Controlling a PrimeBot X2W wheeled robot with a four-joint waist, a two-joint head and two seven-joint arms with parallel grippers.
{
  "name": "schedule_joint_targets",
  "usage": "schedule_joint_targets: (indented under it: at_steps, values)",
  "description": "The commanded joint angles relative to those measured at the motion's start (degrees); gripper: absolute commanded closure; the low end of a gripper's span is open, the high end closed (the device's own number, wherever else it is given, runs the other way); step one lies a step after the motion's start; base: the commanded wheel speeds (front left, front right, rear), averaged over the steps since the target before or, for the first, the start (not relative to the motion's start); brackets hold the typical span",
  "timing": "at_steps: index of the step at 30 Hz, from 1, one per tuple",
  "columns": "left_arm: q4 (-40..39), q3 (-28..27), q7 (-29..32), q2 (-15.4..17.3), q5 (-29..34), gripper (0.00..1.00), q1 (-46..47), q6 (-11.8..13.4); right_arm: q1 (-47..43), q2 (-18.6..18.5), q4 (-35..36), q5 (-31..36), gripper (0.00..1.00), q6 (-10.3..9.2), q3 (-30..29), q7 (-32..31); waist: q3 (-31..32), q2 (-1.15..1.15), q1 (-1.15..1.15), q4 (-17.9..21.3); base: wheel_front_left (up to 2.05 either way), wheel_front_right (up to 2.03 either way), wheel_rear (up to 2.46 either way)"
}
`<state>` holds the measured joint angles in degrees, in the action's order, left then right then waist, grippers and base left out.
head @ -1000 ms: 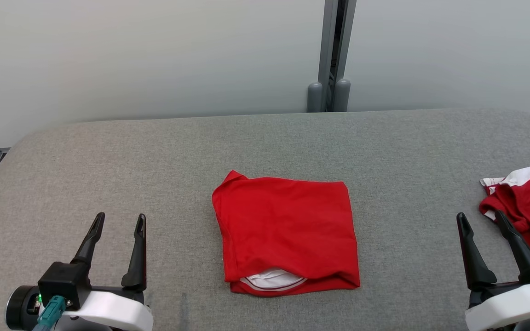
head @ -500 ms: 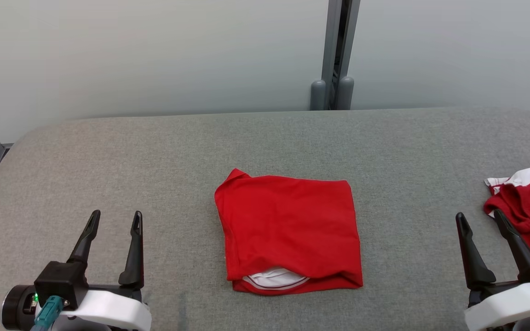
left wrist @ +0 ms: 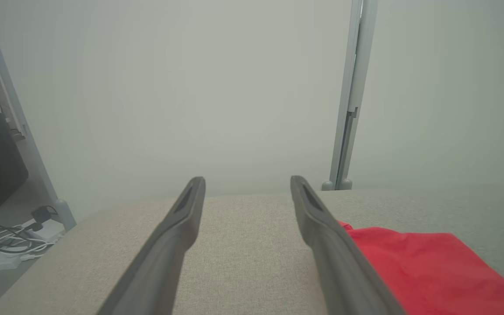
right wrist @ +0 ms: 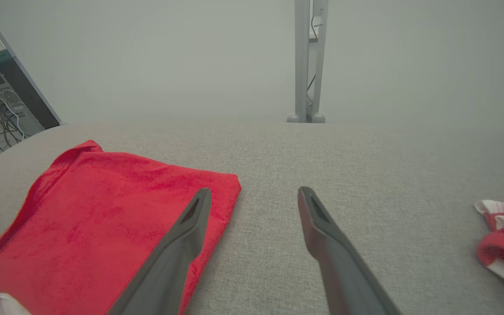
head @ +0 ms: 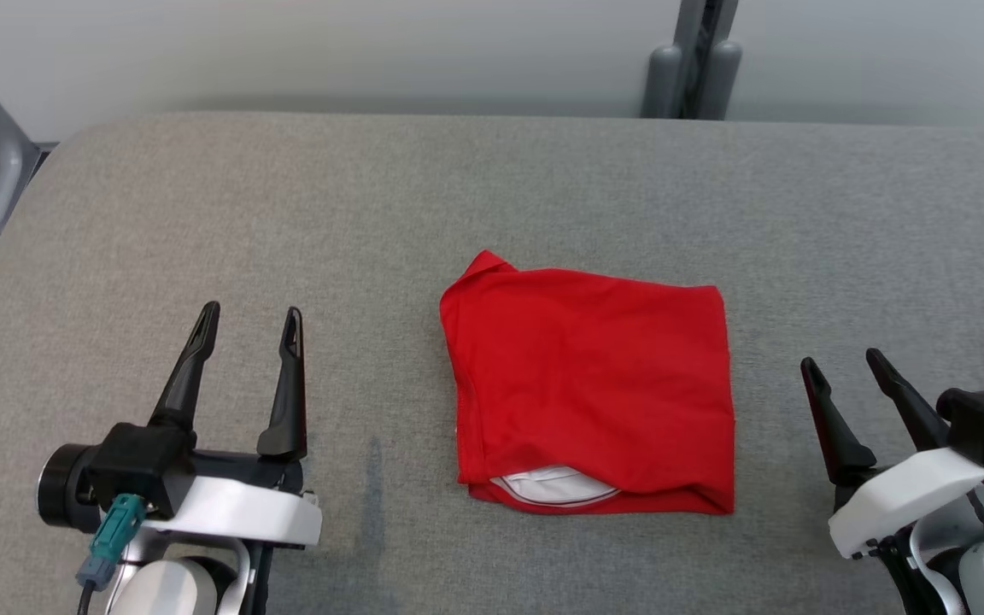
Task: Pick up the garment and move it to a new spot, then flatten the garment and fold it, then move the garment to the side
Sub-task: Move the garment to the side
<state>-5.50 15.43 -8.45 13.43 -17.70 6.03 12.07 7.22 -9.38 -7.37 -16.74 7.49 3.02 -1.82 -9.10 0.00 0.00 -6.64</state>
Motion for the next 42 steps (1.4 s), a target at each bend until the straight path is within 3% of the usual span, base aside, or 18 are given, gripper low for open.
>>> schedule_joint_targets:
  at_steps: [1, 14, 15, 17, 23, 28, 42]
  values:
    - [0.4, 0.1, -0.6, -0.2, 0.2, 0.00, 1.5, -0.4, 1.3, -0.7, -1.3, -0.4, 0.00, 0.00, 0.7, 0.3, -3.1, 0.00, 0.00, -2.5, 0.00, 0.00, 0.00]
    - [5.7, 1.8, -3.8, -2.0, 0.0, 0.00, 7.0, -2.0, 8.7, -1.9, -16.2, -5.8, 0.00, 0.00, 11.0, -1.0, -8.4, 0.00, 0.00, -4.5, 0.00, 0.00, 0.00]
    - [6.0, 1.7, -3.9, -1.9, -0.1, 0.00, 7.1, -2.1, 8.9, -1.7, -16.7, -6.4, 0.04, 0.00, 11.7, -1.3, -8.4, 0.00, 0.00, -4.4, 0.00, 0.00, 0.00]
    - [6.5, 1.6, -4.2, -1.8, -0.1, 0.00, 7.5, -2.2, 9.5, -2.0, -17.2, -7.1, 1.00, 0.01, 12.6, -1.6, -8.4, 0.00, 0.00, -4.1, 0.00, 0.00, 0.00]
    - [7.1, 1.4, -4.4, -1.3, -0.2, 0.00, 7.8, -2.1, 10.6, -3.8, -15.7, -7.0, 1.00, -0.03, 13.8, -1.2, -8.1, 0.00, 0.00, -2.6, 0.00, 0.00, 0.00]
    - [6.6, 1.0, -4.3, -0.4, -0.3, 0.00, 6.9, -1.9, 9.8, -7.3, -11.6, -4.4, 1.00, -0.02, 15.5, -1.3, -7.8, 0.00, 0.00, 1.2, 0.00, 0.00, 0.00]
    - [3.3, 1.0, -0.3, 3.6, 0.9, 0.00, 7.8, -2.0, 6.1, -16.3, 1.7, 3.7, 1.00, -0.02, 12.2, -5.0, -9.4, 0.00, 0.00, 20.4, 0.00, 0.00, 0.00]
